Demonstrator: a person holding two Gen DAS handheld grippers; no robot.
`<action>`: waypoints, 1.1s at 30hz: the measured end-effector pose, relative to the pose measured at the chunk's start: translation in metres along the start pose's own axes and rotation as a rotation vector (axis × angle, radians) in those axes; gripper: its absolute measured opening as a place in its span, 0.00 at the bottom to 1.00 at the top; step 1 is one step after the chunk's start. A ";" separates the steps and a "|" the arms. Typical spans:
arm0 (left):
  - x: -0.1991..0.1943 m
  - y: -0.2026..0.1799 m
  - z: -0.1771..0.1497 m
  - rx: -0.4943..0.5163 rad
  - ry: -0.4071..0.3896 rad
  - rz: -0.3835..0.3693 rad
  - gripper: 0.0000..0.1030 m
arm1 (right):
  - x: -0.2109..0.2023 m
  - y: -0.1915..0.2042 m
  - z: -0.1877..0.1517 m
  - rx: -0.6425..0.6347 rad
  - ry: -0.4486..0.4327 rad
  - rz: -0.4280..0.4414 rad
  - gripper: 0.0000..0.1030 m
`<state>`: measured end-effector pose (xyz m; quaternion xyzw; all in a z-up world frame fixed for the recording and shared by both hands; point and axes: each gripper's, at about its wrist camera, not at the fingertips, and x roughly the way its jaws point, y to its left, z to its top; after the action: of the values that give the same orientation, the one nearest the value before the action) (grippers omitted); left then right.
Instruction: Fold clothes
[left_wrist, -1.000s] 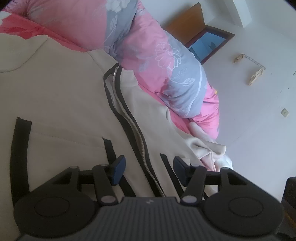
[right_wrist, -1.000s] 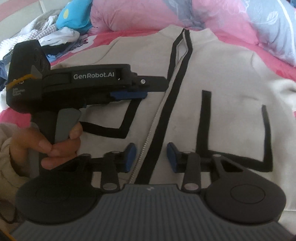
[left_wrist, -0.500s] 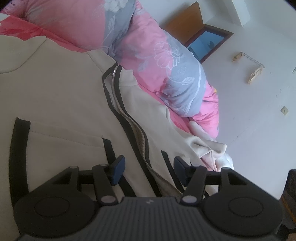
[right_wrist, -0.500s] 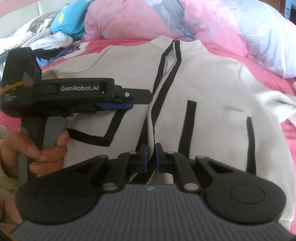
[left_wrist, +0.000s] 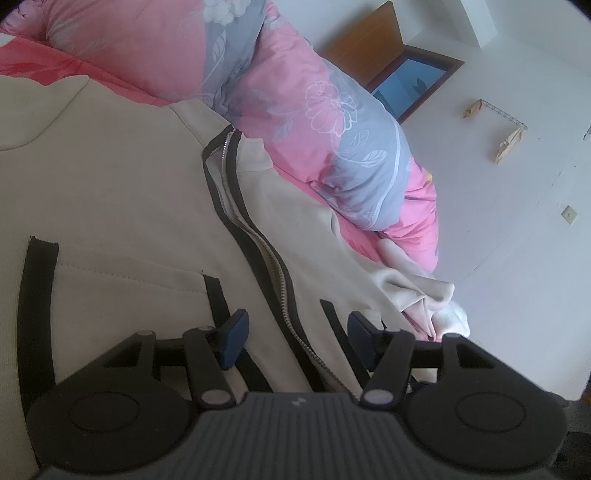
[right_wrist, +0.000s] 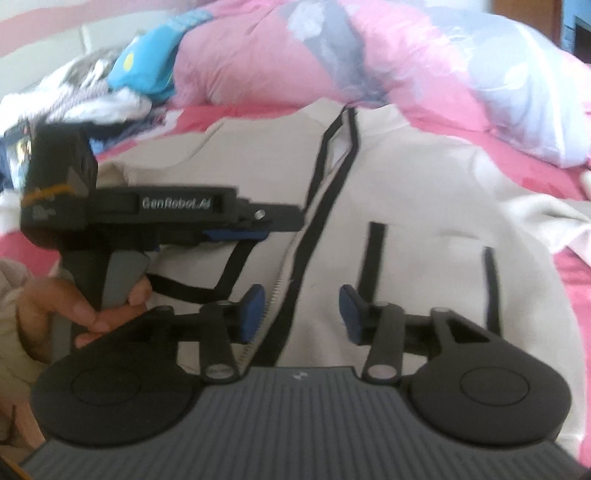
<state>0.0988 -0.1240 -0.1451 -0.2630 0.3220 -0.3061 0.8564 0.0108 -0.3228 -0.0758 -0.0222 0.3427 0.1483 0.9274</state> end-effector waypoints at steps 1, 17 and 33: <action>0.000 0.000 0.000 0.001 0.000 0.001 0.59 | -0.007 -0.004 -0.001 0.023 -0.012 0.002 0.44; 0.005 -0.042 -0.004 0.229 0.023 0.106 0.60 | 0.001 -0.012 -0.048 0.231 0.005 0.046 0.23; 0.021 -0.056 -0.019 0.365 0.100 0.208 0.60 | 0.023 -0.078 0.003 0.210 0.093 -0.230 0.23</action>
<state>0.0785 -0.1814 -0.1294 -0.0534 0.3288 -0.2818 0.8998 0.0522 -0.3910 -0.0933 0.0291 0.3939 0.0035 0.9187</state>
